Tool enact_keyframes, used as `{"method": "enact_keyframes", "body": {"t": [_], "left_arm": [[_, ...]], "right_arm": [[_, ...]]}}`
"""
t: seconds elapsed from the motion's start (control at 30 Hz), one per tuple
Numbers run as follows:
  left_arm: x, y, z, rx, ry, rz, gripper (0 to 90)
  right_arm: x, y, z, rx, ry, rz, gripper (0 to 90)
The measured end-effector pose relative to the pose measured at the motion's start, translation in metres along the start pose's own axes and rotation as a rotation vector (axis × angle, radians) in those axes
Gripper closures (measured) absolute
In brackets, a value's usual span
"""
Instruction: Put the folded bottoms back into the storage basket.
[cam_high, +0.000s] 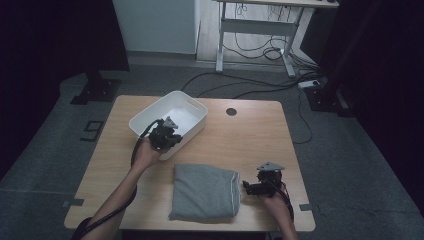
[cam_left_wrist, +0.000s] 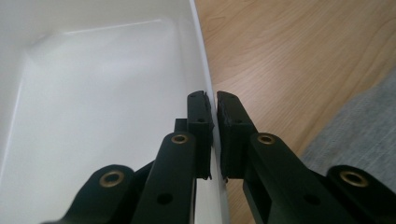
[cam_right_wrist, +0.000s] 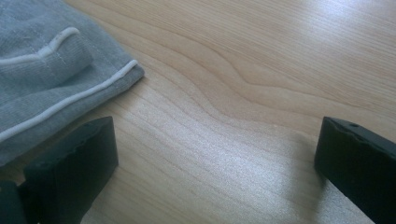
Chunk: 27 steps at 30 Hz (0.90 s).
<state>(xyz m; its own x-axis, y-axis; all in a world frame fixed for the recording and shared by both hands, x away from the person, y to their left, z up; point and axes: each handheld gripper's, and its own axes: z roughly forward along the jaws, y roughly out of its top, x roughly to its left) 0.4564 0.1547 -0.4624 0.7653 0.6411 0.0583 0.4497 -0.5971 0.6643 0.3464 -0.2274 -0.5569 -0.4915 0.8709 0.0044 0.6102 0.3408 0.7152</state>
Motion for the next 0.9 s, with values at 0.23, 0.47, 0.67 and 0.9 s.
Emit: {"method": "enact_keyframes", "body": {"t": [0.23,0.47,0.67,0.9], "left_arm": [[-0.017,0.011,0.009,-0.004,-0.051,0.043,83.5],[-0.035,0.023,0.017,0.001,-0.089,0.089,83.4],[-0.043,0.027,0.020,0.006,-0.104,0.114,83.5],[-0.041,0.032,0.006,-0.035,-0.058,0.111,60.2]], "right_arm": [[0.000,0.000,0.000,-0.001,0.000,-0.001,0.0],[0.000,0.000,0.000,-0.001,0.000,-0.001,0.0],[0.000,0.000,0.000,-0.001,0.000,-0.001,0.0],[0.000,0.000,0.000,0.000,0.000,0.000,0.0]]}}
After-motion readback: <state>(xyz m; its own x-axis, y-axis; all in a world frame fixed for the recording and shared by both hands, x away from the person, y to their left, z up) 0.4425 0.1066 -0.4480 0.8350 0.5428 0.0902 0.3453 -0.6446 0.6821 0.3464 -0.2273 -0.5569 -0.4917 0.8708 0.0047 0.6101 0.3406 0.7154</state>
